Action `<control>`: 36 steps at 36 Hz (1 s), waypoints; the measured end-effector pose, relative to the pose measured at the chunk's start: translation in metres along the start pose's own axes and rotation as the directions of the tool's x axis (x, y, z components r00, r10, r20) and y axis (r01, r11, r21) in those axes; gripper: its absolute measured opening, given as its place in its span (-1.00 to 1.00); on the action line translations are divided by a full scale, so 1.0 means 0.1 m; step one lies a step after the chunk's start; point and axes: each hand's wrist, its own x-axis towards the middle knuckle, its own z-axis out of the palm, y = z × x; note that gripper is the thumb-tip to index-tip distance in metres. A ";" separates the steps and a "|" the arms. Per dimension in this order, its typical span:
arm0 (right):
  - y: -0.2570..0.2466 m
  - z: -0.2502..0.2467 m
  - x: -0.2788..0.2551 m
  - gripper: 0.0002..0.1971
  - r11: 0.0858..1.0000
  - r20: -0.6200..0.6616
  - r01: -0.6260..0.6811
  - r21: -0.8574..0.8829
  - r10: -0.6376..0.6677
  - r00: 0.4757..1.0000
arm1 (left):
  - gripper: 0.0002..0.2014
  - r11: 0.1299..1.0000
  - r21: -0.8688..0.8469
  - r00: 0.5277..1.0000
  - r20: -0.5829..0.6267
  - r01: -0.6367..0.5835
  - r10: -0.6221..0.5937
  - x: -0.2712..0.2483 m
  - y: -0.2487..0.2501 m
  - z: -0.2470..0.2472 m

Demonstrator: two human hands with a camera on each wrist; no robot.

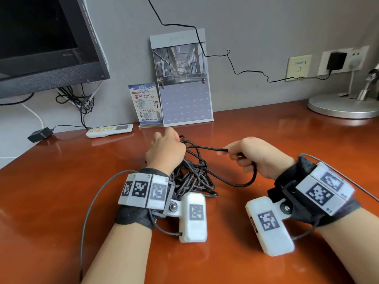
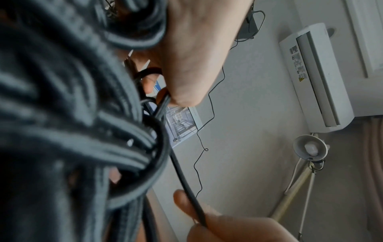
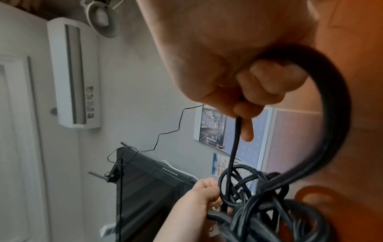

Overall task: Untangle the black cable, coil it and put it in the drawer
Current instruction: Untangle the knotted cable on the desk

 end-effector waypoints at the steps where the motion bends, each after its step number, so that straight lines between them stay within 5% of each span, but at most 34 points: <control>1: -0.01 -0.01 0.00 -0.68 1.000 -0.029 0.026 0.015 -0.026 0.999 | -0.77 1.000 -0.002 1.000 -0.003 -0.001 0.001 0.00 0.00 0.00; 8: -0.01 0.04 -0.07 -0.78 0.954 -0.068 0.133 -0.269 -0.157 0.985 | -0.82 0.999 -0.027 0.999 -0.014 -0.040 0.040 -0.02 0.02 -0.01; 19: -0.02 -0.03 0.02 -0.73 0.936 -0.184 0.027 -0.352 -0.097 0.978 | -0.92 0.990 -0.108 0.994 -0.079 -0.090 0.081 -0.02 0.01 0.00; 22: -0.05 0.00 0.00 -0.84 0.947 -0.146 0.027 -0.321 -0.078 0.986 | -0.92 0.992 -0.080 0.992 -0.087 -0.095 0.088 -0.02 0.00 0.01; 27: -0.01 0.02 -0.10 -0.70 0.940 -0.042 0.158 -0.303 -0.179 0.983 | -0.74 0.991 -0.059 0.989 -0.083 -0.124 0.119 -0.02 0.00 0.01; 32: -0.01 -0.10 -0.02 -0.83 0.918 -0.171 0.079 -0.388 -0.156 0.973 | -0.78 0.985 -0.131 0.988 -0.118 -0.112 0.097 -0.01 -0.01 0.01; 36: -0.01 -0.22 0.04 -0.76 0.969 -0.291 0.091 -0.228 -0.157 0.944 | -0.75 0.983 -0.154 0.989 -0.123 -0.099 0.081 0.00 -0.03 0.01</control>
